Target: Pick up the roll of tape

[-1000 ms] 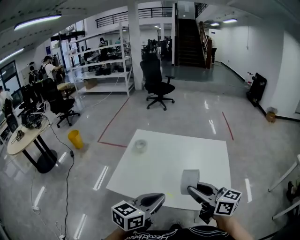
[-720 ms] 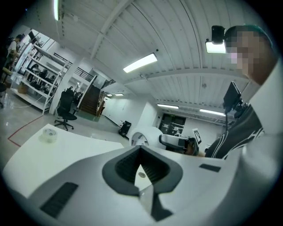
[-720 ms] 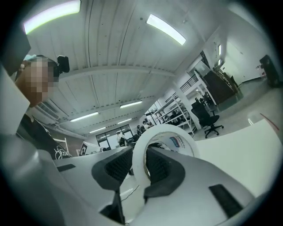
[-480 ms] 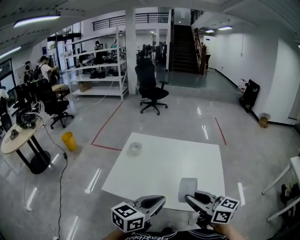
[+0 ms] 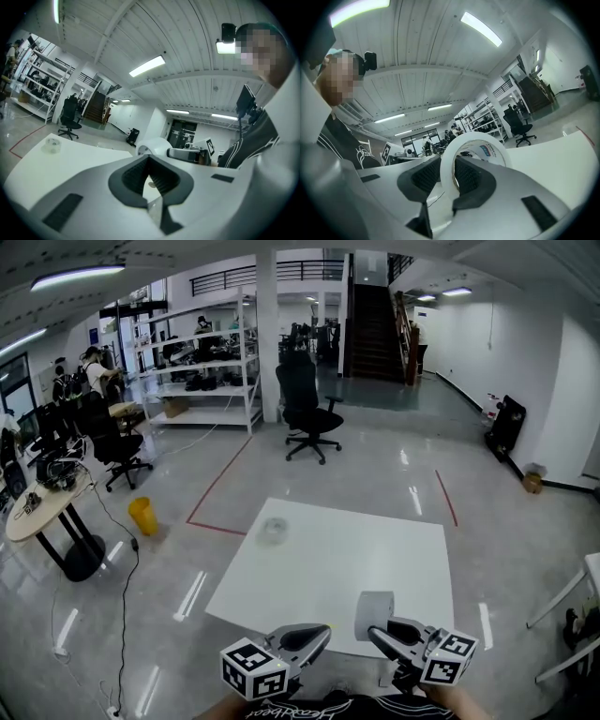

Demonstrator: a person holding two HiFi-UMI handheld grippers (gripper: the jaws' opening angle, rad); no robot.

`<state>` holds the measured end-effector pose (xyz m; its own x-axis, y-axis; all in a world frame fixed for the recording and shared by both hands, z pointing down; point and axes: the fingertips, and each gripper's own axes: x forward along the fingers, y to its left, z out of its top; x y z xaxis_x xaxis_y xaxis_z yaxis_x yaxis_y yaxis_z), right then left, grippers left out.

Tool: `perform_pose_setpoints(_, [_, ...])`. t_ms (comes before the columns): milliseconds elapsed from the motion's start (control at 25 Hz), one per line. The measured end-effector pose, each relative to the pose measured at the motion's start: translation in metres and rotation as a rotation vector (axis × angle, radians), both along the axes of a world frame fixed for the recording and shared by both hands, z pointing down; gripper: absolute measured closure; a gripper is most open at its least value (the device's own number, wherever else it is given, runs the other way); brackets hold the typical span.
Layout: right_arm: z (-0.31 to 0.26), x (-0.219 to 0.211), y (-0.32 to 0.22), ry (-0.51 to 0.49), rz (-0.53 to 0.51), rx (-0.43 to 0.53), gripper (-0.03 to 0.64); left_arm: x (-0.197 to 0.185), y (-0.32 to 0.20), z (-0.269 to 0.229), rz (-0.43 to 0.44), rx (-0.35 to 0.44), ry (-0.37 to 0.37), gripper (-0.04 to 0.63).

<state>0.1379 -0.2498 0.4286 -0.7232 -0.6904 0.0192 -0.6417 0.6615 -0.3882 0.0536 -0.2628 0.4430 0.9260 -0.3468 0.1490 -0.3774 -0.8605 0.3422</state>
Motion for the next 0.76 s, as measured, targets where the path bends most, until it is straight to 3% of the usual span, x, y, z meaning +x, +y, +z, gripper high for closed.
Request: perform_pose_setpoints(760, [0.006, 0.012, 0.035, -0.001, 0.015, -0.012, 0.52, 0.018, 0.029, 0.003, 0.037, 0.004, -0.018, 0.592])
